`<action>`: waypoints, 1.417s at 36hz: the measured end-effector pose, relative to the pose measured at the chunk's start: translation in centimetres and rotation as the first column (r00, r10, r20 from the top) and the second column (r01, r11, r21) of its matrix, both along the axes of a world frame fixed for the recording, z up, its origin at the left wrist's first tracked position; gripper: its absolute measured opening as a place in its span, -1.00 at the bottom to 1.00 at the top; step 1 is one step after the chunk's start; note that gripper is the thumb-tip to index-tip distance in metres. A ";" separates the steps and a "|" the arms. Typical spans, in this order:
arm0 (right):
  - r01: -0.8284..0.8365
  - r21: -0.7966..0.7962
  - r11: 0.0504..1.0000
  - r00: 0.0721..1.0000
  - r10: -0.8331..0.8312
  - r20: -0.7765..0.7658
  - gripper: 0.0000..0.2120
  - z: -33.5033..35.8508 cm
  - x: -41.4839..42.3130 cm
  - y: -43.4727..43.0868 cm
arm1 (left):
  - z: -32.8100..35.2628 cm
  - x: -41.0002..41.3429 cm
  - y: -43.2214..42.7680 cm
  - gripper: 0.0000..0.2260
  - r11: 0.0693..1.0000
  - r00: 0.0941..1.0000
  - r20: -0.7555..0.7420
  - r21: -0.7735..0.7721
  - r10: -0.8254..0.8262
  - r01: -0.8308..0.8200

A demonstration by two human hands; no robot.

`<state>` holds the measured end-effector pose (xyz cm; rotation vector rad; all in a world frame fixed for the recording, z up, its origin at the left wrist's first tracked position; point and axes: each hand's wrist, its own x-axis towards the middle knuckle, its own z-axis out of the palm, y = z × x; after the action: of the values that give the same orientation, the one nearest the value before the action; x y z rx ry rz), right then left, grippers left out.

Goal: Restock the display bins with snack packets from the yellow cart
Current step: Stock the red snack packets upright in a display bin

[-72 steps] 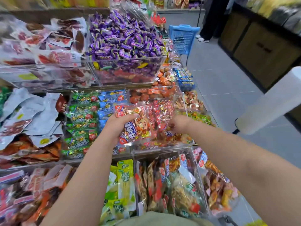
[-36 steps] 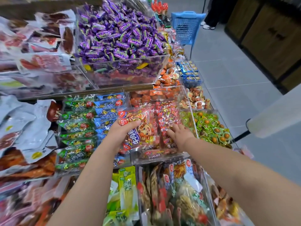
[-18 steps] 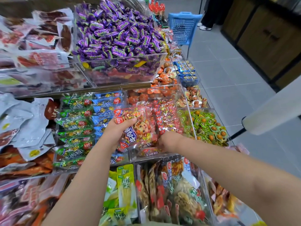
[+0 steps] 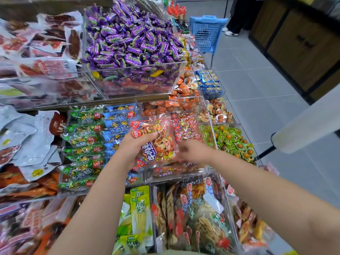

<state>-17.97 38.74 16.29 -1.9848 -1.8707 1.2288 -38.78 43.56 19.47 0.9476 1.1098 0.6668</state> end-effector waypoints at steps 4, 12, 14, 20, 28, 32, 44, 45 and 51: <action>0.434 -0.201 0.878 0.666 -0.464 -0.584 -0.82 3.4 1.4 0.3 | 0.4 1.2 -0.3 -0.31 1.000 1.000 -0.012 0.016 -0.006 0.006; 0.393 0.039 0.919 0.830 -0.336 -0.446 -0.55 5.1 0.5 -0.8 | 0.7 3.7 -1.5 -0.59 0.997 0.967 -0.254 0.076 -0.011 0.032; 0.411 0.046 0.911 0.831 -0.353 -0.430 -0.56 5.5 0.7 -0.9 | 1.1 3.7 -2.1 -0.43 0.996 0.966 -0.253 0.060 -0.050 0.067; 0.572 -0.387 0.723 0.238 -0.598 -0.766 -0.35 5.2 1.3 -1.6 | 1.1 3.5 -3.4 0.02 0.999 0.975 -0.216 0.006 -0.051 0.053; 0.611 -0.363 0.704 0.354 -0.653 -0.669 -0.34 3.4 1.4 -3.4 | -0.7 3.2 -2.9 -0.66 0.999 0.989 -0.148 0.045 0.014 -0.008; 0.600 0.025 0.799 0.755 -0.556 -0.347 -0.17 3.5 2.9 -3.7 | -0.9 3.1 -2.0 -0.74 0.988 0.966 -0.248 0.113 -0.071 0.101; -0.197 0.187 0.962 0.958 0.148 0.247 -0.55 6.0 4.5 -1.9 | -0.3 5.3 -1.4 -0.66 0.932 0.881 -0.417 0.172 -0.225 0.319; -0.221 0.175 0.959 0.947 0.168 0.275 -0.60 5.9 5.0 -1.8 | -0.5 5.3 -1.3 -0.63 0.943 0.884 -0.426 0.168 -0.194 0.288; -0.225 0.219 0.949 0.913 0.127 0.388 -0.71 4.4 6.7 -1.9 | -1.2 4.5 -0.6 -0.84 0.962 0.899 -0.429 0.270 0.088 0.034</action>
<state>-11.24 36.83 20.65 -2.0406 -2.2932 0.6204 -34.25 42.98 18.29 1.3675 1.4548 0.6557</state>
